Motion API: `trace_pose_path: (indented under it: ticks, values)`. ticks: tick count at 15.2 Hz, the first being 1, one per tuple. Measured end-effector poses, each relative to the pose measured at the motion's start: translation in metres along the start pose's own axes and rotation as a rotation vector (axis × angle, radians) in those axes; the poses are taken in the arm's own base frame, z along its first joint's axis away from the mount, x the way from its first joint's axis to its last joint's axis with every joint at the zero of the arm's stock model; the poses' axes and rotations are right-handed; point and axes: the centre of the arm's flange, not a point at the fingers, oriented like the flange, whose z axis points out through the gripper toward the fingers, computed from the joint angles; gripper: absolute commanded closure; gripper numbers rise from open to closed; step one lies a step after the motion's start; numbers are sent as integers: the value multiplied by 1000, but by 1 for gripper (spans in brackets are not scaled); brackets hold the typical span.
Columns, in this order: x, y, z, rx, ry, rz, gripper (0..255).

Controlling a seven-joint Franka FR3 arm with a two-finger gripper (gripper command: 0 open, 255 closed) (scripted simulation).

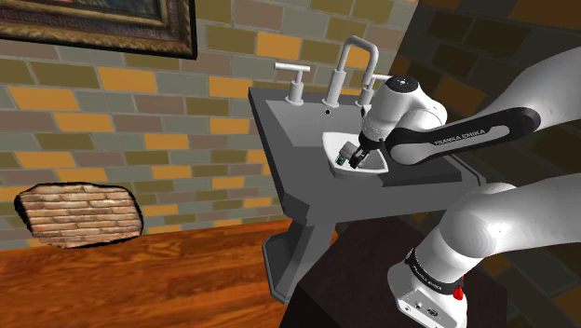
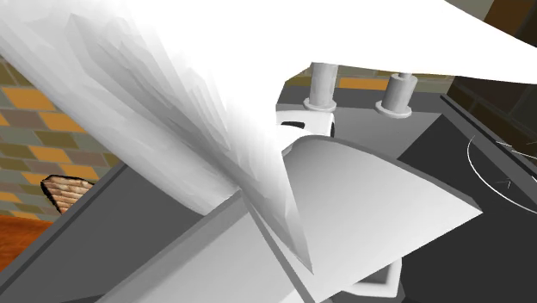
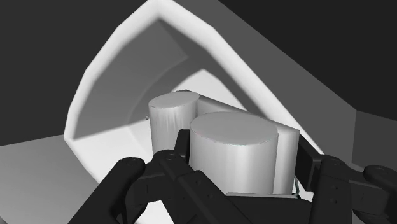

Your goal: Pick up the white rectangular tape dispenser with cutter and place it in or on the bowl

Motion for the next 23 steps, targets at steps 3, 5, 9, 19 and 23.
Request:
trace_pose_path:
  ticks: [3,5,9,19,23]
  values:
    - [0,1,-2,0,0,0,255]
    - [1,5,-9,0,0,0,255]
    - [5,11,-29,0,0,0,255]
    - [13,31,-77,0,0,0,255]
    - [15,39,-97,0,0,0,255]
